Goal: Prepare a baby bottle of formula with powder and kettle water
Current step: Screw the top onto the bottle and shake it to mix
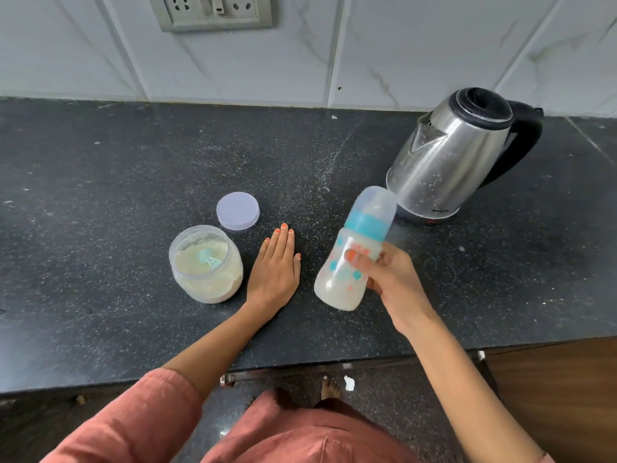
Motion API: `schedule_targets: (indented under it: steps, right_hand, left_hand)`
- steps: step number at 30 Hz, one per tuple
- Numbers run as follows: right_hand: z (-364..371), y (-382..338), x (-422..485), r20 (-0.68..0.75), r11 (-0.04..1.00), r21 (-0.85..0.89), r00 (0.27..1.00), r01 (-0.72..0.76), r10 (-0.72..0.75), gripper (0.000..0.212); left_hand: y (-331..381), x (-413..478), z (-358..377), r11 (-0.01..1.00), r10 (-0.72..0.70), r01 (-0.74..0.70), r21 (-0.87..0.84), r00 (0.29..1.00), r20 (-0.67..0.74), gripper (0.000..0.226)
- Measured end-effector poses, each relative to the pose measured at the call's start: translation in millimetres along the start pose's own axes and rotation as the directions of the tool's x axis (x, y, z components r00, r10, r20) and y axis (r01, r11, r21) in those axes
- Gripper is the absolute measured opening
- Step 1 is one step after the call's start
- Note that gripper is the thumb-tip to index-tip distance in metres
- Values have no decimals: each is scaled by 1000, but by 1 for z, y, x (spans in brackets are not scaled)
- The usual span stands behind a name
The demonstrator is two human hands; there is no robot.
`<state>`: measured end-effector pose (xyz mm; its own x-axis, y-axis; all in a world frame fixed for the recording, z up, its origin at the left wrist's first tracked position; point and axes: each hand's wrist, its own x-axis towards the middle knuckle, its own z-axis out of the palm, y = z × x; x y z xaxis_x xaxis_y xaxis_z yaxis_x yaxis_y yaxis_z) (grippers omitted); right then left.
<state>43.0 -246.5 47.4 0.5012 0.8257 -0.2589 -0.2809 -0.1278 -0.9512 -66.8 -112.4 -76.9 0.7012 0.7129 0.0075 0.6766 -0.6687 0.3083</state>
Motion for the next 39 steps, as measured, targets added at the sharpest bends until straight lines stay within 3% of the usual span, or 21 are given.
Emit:
schedule_targets:
  steps: [2, 4, 5, 7, 9, 13, 14, 16, 20, 26, 28, 31, 33, 35, 39]
  right_hand:
    - [-4, -1, 0, 18, 999, -48, 1000, 15, -14, 41]
    - [-5, -7, 5, -41, 983, 168, 997, 71, -64, 57]
    - [-5, -8, 10, -119, 952, 289, 990, 103, -71, 56]
    - [-3, -7, 16, -264, 881, 446, 964, 157, -39, 32]
    - [4, -3, 13, -270, 916, 388, 963, 100, 9, 15]
    - [8, 11, -4, -67, 998, -5, 996, -57, 56, 26]
    - [8, 12, -5, -50, 998, -7, 996, -70, 70, 29]
    - [9, 9, -3, -29, 983, 156, 994, -97, 103, 31]
    - [13, 0, 5, -7, 806, 569, 979, -164, 204, 22]
    - [13, -3, 7, 87, 645, 705, 938, -297, 336, 46]
    - [12, -3, 8, 136, 506, 794, 909, -338, 393, 51]
    - [9, -4, 8, 280, 177, 906, 860, -384, 427, 54]
    - [8, -4, 7, 333, 71, 916, 847, -395, 415, 55]
    - [9, -4, 8, 286, 159, 911, 860, -381, 423, 52]
    - [13, -6, 6, 40, 653, 716, 948, -248, 316, 31]
  left_hand:
    - [0, 0, 0, 1000, 1, -1, -2, 1000, 1, 51]
    - [0, 0, 1, 1000, 2, -2, 4, 1000, -6, 52]
    - [0, 0, 1, 1000, 4, -4, 11, 1000, -13, 54]
    - [0, 0, 0, 1000, 6, -6, 16, 1000, -8, 53]
    - [0, 0, 0, 1000, 1, -1, 8, 1000, 5, 51]
    - [1, 1, -1, 1000, -3, 2, 13, 1000, 17, 52]
    - [1, 1, -2, 1000, -3, 3, 15, 1000, 21, 52]
    - [1, 1, -2, 1000, -4, 3, 14, 1000, 24, 52]
    - [1, 0, -1, 1000, 5, -5, 27, 1000, 9, 52]
    - [-1, 1, 4, 1000, 7, -7, 19, 1000, -24, 63]
    - [0, 0, 4, 1000, 10, -9, 13, 1000, -20, 73]
    - [0, 1, 4, 1000, 3, -2, 9, 1000, -22, 60]
    - [0, 1, 3, 1000, -1, 2, 9, 1000, -23, 55]
    - [-1, 0, 3, 1000, 0, 0, 5, 1000, -25, 53]
    - [0, 0, 3, 1000, -1, 1, -3, 1000, -27, 57]
